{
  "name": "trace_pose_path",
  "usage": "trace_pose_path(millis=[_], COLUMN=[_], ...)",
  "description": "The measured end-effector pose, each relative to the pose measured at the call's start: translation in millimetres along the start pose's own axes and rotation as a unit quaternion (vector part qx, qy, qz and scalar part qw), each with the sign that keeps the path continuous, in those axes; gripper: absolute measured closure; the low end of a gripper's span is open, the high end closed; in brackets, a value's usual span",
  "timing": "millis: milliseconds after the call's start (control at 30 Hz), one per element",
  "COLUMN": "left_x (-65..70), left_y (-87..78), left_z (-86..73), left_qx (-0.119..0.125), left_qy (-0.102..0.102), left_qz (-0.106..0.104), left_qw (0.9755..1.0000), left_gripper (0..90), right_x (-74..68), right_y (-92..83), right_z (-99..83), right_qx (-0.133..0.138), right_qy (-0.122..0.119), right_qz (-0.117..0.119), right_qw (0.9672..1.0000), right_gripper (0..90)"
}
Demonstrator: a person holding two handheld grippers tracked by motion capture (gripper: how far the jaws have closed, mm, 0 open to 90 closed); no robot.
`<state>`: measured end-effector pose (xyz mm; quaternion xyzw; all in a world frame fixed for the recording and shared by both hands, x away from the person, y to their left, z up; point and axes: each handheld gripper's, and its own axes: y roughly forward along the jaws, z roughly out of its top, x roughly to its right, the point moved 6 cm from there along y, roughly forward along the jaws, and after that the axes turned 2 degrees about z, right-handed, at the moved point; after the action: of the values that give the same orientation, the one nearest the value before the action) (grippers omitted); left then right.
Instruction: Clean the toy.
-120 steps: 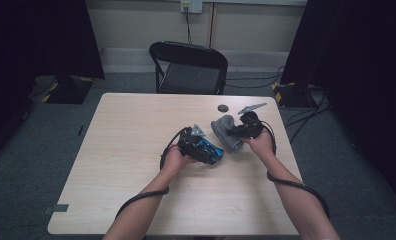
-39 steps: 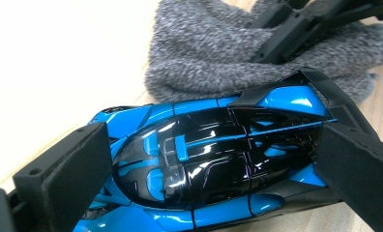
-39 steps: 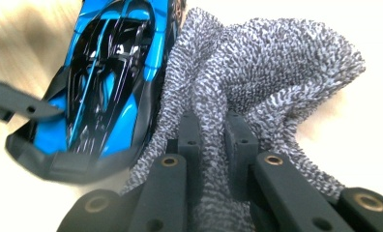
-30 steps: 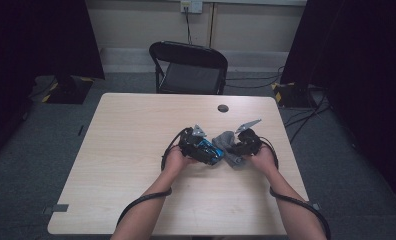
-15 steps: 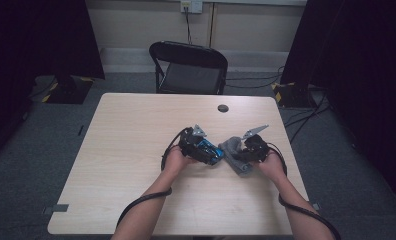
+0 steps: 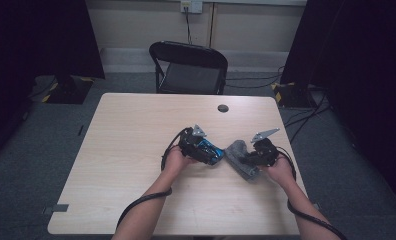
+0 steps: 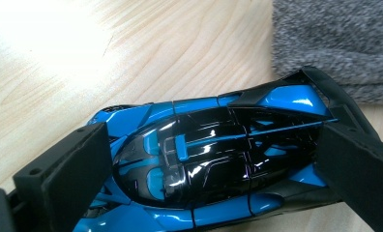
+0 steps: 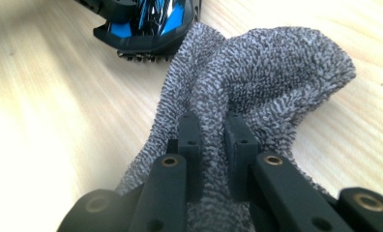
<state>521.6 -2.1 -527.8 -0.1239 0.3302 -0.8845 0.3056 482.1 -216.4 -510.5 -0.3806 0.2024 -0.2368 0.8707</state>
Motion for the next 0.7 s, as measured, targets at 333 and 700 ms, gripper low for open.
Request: trace_pose_path(millis=[333, 700], left_x=[0.1, 0.8], left_y=[0.0, -0.8], left_z=[0.1, -1.5], left_qx=[-0.001, 0.007], left_qy=[-0.001, -0.005], left_qz=[0.001, 0.005], left_qw=[1.0, 1.0], left_gripper=[0.0, 0.0], right_x=[1.2, 26.1], right_y=[-17.9, -15.6], right_z=[-4.0, 28.3], right_qx=[0.03, 0.058], right_qy=[0.011, 0.022], right_qz=[-0.012, -0.058], right_qw=[0.9994, 0.9964], right_gripper=[80.5, 80.6])
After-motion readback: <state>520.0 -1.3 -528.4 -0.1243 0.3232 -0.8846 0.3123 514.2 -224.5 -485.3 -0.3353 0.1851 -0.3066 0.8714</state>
